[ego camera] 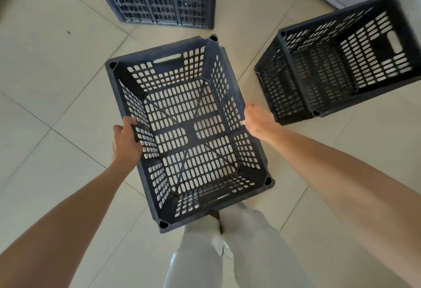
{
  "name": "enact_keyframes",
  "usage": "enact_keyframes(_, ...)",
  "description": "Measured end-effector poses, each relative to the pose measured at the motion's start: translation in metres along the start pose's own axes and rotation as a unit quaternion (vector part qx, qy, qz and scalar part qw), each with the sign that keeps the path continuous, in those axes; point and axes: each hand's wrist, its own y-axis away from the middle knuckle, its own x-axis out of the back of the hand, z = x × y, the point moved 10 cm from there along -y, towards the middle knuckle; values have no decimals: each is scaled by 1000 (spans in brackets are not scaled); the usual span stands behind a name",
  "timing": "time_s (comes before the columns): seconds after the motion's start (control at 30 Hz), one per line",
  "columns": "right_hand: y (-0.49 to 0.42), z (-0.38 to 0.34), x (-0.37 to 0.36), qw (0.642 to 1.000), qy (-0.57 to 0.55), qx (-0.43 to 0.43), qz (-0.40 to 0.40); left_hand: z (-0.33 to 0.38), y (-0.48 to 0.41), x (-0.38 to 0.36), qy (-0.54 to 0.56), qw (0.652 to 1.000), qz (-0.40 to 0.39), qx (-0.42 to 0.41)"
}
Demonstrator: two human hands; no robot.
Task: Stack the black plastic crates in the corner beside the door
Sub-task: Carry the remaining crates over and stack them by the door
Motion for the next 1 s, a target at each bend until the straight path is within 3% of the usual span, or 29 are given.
enact_keyframes(0.4, 107, 27, 164, 997, 15, -72, -12, 134, 83, 155, -28, 996, 7, -84)
enact_keyframes(0.63, 183, 57, 255, 994, -34, -103, 11, 224, 134, 236, -51, 988, 6, -147)
enact_keyframes(1.0, 324, 158, 330, 978, -99, -182, 5, 400, 202, 253, -135, 941, -37, -307)
